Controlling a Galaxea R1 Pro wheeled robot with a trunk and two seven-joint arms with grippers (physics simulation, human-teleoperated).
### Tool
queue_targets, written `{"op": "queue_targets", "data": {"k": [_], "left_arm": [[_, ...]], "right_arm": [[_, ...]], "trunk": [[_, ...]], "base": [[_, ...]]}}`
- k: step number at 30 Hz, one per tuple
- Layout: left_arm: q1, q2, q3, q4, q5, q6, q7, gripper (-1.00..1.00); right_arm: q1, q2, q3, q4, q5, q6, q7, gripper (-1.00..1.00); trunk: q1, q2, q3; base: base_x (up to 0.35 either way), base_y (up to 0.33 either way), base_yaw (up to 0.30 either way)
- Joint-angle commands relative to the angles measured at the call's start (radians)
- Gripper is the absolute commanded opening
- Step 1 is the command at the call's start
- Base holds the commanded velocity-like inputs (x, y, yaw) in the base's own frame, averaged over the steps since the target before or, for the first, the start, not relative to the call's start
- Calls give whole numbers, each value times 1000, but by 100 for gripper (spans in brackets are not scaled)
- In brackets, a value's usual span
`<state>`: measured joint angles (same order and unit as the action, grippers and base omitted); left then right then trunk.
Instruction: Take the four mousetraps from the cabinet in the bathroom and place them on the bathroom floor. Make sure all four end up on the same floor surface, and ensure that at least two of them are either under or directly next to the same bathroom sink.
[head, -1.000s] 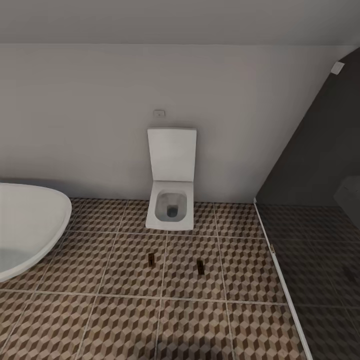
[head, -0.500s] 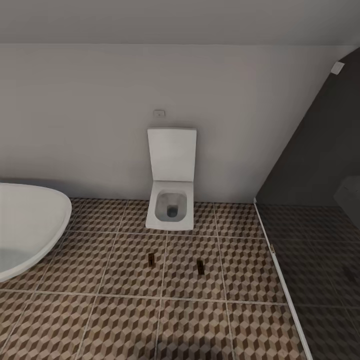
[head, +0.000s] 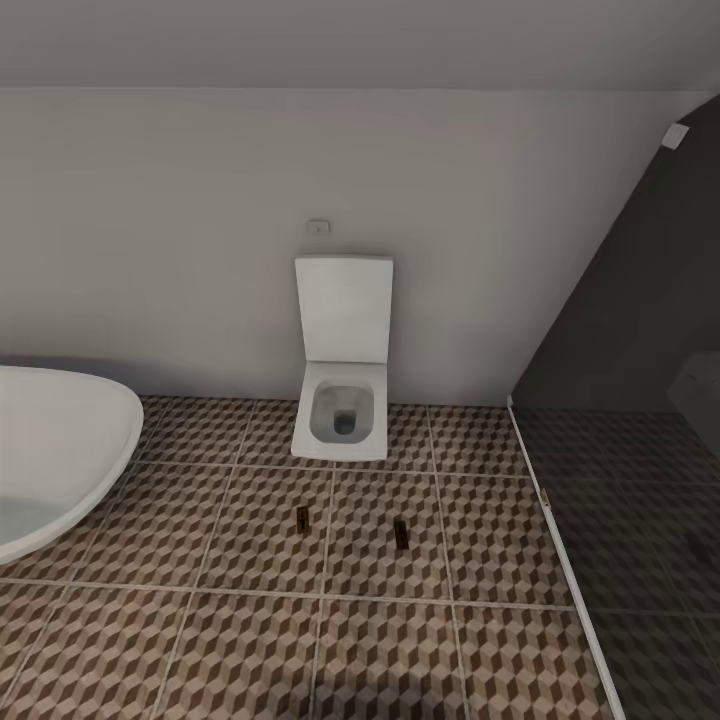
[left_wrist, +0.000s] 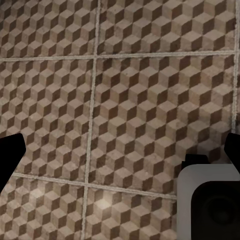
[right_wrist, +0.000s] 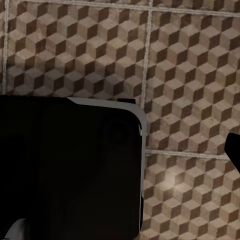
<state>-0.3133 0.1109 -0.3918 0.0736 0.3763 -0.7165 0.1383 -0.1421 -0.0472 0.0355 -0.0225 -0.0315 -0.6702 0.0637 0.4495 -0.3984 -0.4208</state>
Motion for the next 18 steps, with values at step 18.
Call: {"op": "queue_targets", "data": {"k": [18], "left_arm": [[-1, -1, -9, 3, 3, -4, 4, 100]], "right_arm": [[-1, 0, 2, 1, -4, -3, 4, 100]], "trunk": [[0, -2, -1]], "base": [[0, 0, 0]]}}
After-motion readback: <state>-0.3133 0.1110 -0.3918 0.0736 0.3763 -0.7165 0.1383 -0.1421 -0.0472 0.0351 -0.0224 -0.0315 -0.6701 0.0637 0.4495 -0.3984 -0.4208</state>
